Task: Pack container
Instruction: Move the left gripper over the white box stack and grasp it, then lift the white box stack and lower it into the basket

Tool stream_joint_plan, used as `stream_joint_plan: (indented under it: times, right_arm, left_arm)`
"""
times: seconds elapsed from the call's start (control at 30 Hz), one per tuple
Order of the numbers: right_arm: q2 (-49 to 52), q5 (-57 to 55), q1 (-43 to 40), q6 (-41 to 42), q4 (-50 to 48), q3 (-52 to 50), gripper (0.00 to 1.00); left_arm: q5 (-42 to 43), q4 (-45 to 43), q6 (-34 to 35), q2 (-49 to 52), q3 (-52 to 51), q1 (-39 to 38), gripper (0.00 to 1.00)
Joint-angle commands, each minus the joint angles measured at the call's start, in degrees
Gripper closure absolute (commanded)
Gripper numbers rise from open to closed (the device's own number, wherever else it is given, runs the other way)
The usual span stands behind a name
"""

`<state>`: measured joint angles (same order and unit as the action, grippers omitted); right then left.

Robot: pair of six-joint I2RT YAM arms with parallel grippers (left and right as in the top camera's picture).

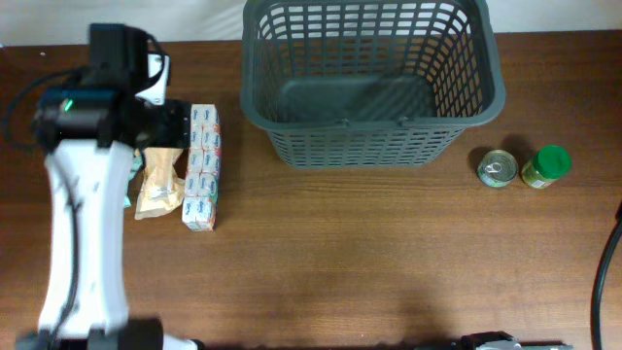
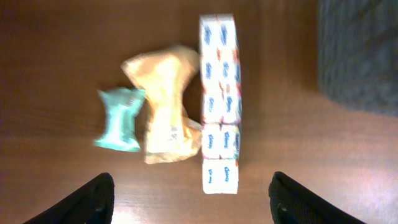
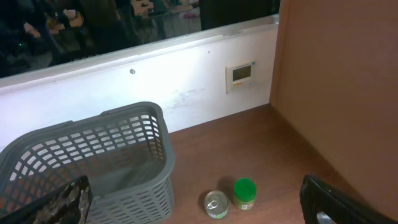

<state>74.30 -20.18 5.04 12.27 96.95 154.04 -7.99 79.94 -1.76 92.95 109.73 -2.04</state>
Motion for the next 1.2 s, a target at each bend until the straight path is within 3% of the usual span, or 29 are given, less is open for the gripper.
stream_joint_plan:
  times: [0.0, 0.13, 0.6, 0.63, 0.67, 0.73, 0.77, 0.9, 1.0, 1.17]
  right_arm:
    - [-0.1, -1.3, 0.1, 0.7, 0.3, -0.2, 0.01]
    - [-0.1, -1.3, 0.1, 0.7, 0.3, -0.2, 0.01]
    - [-0.1, -1.3, 0.1, 0.7, 0.3, -0.2, 0.01]
    - [-0.1, -1.3, 0.1, 0.7, 0.3, -0.2, 0.01]
    - [-0.1, -1.3, 0.1, 0.7, 0.3, -0.2, 0.01]
    - [-0.1, -1.3, 0.1, 0.7, 0.3, -0.2, 0.01]
    - [-0.1, -1.3, 0.1, 0.7, 0.3, -0.2, 0.01]
    - [-0.1, -1.3, 0.1, 0.7, 0.3, -0.2, 0.01]
    - [-0.1, -1.3, 0.1, 0.7, 0.3, -0.2, 0.01]
    - [-0.1, -1.3, 0.1, 0.7, 0.3, -0.2, 0.01]
  left_arm:
    - [5.4, 1.3, -4.2, 9.6, -0.2, 0.3, 0.28]
    - [7.1, 0.0, -7.2, 18.2, -0.2, 0.3, 0.28]
    - [8.5, -1.5, -6.7, 42.3, -0.2, 0.5, 0.24]
    - [8.8, -1.8, -6.7, 43.0, -0.2, 0.5, 0.29]
    - [8.7, -2.0, -6.7, 43.0, -0.2, 0.5, 0.39]
    - [8.7, -3.3, -6.6, 43.1, -0.2, 0.5, 0.93]
    - [8.8, -3.2, -6.3, 43.1, -0.2, 0.5, 0.98]
    - [7.5, -0.5, -5.0, 41.7, 2.0, 0.6, 0.98]
    - [5.6, 3.3, -5.0, 39.8, 9.2, 1.0, 0.98]
    - [2.7, 11.5, -5.2, 33.6, 34.2, 1.0, 0.98]
